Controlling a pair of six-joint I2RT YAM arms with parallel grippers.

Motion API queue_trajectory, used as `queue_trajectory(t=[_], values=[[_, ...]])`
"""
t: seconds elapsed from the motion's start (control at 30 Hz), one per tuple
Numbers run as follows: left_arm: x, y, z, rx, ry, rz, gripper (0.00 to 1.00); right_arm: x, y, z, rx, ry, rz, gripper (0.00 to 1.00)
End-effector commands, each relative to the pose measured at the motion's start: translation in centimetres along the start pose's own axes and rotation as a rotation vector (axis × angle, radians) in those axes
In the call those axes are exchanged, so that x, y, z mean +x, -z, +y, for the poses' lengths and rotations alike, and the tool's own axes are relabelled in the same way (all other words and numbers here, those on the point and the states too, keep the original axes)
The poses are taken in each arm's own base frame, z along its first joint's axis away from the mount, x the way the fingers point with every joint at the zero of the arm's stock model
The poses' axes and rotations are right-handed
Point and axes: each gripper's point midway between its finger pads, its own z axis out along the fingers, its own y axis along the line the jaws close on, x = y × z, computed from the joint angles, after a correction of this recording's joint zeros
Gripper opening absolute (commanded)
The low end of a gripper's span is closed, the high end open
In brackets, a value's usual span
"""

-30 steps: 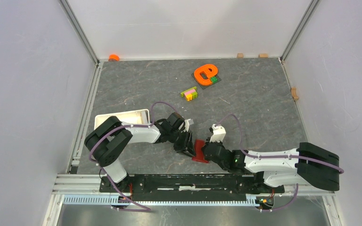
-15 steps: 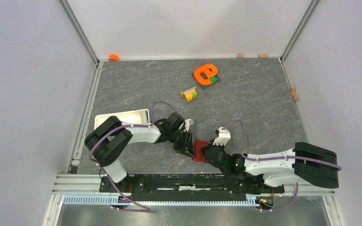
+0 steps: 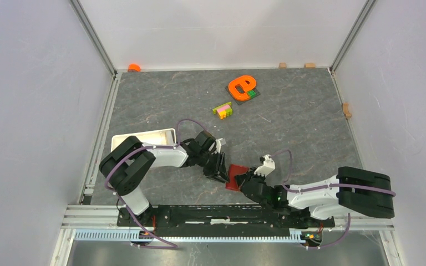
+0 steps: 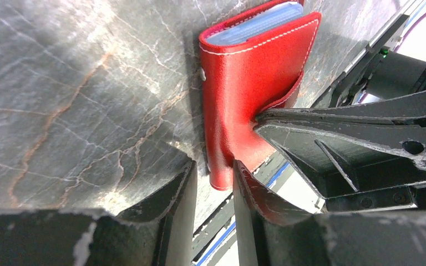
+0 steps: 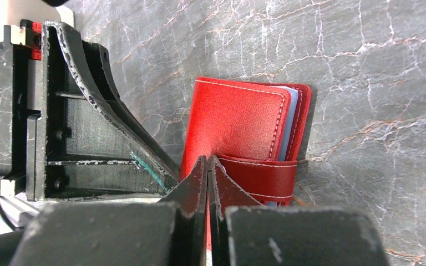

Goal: Put the credit cards into the card holder
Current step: Close the card holder at the center of the board.

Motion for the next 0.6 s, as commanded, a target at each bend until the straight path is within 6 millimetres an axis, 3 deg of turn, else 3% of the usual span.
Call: queue_trajectory(t=[0.0, 0.2, 0.23, 0.33, 0.57], values=[[-1.5, 0.7, -0.7, 0.013, -0.008, -0.043, 0.37, 6.4, 6.3, -18.3, 0.436, 0.377, 0.417, 0.00], [-2.1, 1.2, -0.9, 0.021, -0.008, -0.062, 0.37, 6.7, 6.3, -18.1, 0.402, 0.323, 0.418, 0.00], [-2.1, 1.3, -0.9, 0.022, -0.010, -0.062, 0.37, 6.5, 6.7, -19.4, 0.424, 0.325, 0.422, 0.00], [-2.1, 1.3, -0.9, 0.022, -0.011, -0.061, 0.37, 6.5, 6.6, -19.8, 0.415, 0.268, 0.419, 0.00], [-2.3, 1.6, -1.0, 0.012, -0.031, -0.070, 0.37, 6.6, 5.8, -19.5, 0.395, 0.225, 0.470, 0.00]])
